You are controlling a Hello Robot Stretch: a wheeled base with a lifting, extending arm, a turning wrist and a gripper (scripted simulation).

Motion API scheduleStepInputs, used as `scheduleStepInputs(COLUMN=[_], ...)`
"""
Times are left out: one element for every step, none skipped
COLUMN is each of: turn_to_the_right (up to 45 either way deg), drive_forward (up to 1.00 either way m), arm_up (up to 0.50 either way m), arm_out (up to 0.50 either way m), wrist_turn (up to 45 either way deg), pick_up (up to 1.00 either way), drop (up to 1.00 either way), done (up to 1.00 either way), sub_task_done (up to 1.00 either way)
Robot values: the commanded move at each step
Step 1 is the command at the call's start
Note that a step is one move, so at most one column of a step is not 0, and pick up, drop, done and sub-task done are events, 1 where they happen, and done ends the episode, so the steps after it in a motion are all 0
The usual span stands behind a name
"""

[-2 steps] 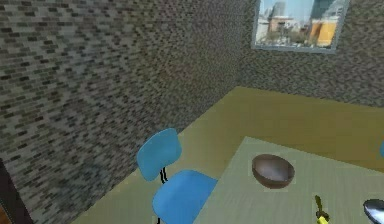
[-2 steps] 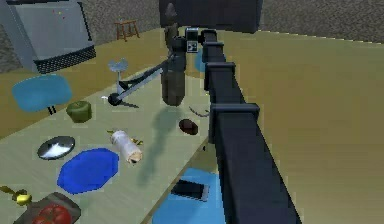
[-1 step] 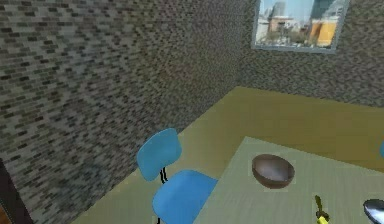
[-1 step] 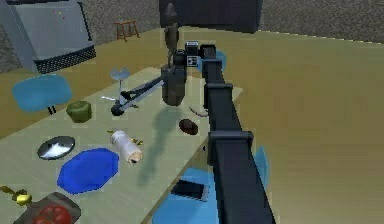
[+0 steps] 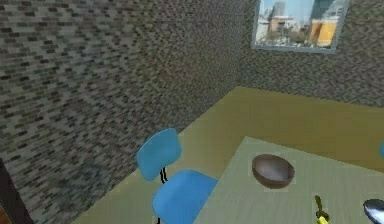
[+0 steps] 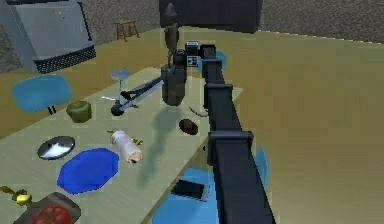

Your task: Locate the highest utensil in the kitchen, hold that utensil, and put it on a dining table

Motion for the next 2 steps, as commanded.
scheduleStepInputs(turn_to_the_right=[0.0, 0.0], drive_forward=[0.0, 0.0], arm_up=[0.0, 0.04], arm_out=[0.0, 0.0], wrist_turn=[0.0, 0.0], pick_up=[0.0, 0.0], drop=[1.0, 0.0], done=[0.0, 0.0], sub_task_done=[0.0, 0.0])
